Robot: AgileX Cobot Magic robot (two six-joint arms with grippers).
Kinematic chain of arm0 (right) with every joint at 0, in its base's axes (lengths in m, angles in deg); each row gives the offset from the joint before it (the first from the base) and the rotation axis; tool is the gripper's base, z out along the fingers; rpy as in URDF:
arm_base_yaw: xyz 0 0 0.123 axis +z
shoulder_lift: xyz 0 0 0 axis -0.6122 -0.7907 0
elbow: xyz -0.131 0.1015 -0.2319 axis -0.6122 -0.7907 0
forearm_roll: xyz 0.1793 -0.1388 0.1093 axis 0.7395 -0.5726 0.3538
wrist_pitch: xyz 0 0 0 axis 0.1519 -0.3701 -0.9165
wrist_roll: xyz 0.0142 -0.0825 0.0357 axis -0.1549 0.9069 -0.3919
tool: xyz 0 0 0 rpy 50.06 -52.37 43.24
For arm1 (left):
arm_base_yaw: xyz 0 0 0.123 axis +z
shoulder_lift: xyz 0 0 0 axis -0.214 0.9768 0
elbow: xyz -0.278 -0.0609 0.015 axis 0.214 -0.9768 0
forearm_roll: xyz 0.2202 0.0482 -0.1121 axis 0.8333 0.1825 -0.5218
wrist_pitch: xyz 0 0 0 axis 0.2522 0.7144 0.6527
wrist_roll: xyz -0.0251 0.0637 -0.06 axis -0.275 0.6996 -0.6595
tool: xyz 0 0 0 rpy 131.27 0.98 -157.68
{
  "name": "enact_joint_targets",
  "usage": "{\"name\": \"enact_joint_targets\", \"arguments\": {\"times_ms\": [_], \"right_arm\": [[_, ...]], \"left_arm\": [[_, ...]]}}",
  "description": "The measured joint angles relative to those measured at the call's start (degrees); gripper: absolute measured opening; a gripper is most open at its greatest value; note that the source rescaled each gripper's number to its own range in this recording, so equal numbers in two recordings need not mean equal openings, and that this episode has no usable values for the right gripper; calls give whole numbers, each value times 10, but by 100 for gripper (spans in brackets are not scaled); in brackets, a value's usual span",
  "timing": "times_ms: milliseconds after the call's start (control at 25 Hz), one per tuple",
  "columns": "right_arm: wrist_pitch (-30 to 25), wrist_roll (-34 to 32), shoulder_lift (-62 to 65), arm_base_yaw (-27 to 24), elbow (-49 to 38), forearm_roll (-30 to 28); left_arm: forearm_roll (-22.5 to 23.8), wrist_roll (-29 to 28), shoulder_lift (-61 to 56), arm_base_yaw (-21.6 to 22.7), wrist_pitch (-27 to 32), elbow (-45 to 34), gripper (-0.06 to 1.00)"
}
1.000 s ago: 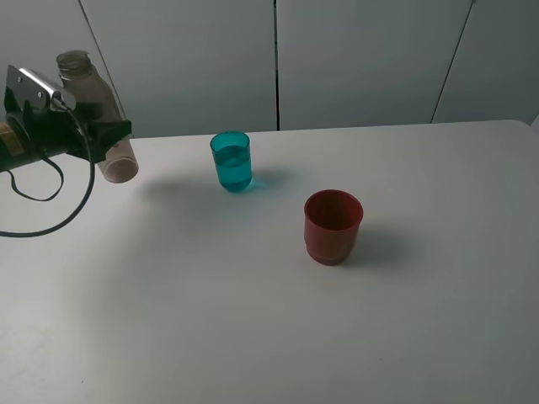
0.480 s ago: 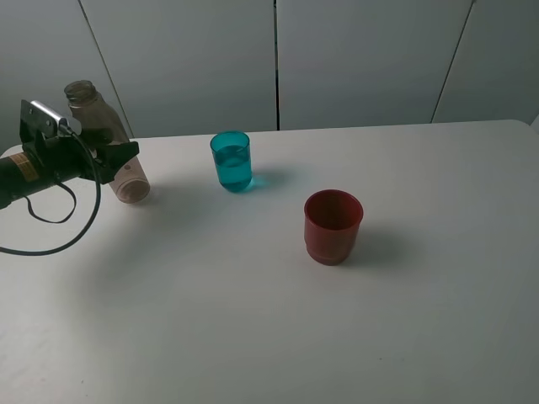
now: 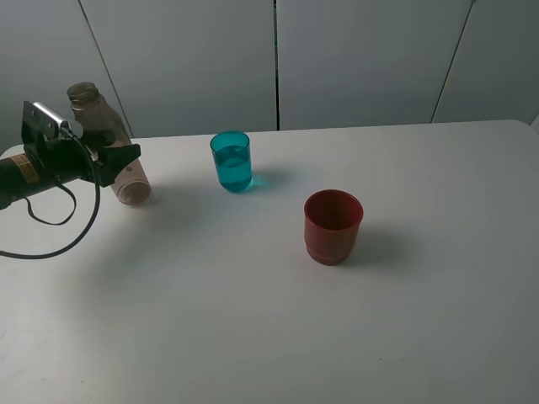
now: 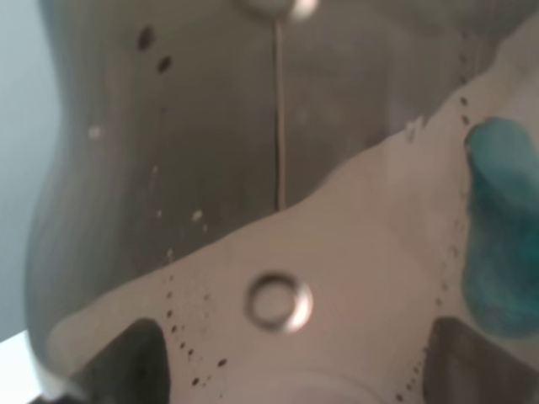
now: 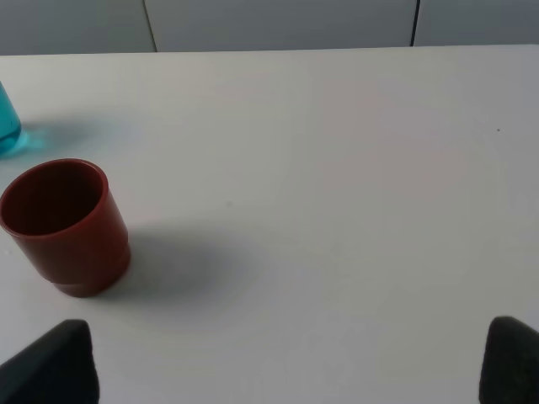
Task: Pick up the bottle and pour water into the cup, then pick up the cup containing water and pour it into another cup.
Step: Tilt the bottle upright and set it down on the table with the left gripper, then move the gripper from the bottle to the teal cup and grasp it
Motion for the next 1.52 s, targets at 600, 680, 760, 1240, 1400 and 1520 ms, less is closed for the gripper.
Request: {"name": "enact_joint_targets", "arguments": {"times_ms": [600, 680, 760, 1240, 1400, 1520], "right_arm": [[0, 0, 0, 0, 0, 0], [0, 0, 0, 0, 0, 0], [0, 0, 0, 0, 0, 0], [0, 0, 0, 0, 0, 0], [0, 0, 0, 0, 0, 0], [0, 0, 0, 0, 0, 0]], "left_arm": [[-6, 15, 0, 0, -11, 0, 62], [-7, 16, 0, 0, -11, 0, 77], [-7, 16, 0, 0, -11, 0, 85], [-42, 16, -59, 0, -17, 0, 87], [-43, 6, -116, 0, -17, 0, 87], [-43, -24, -160, 0, -3, 0, 87]]}}
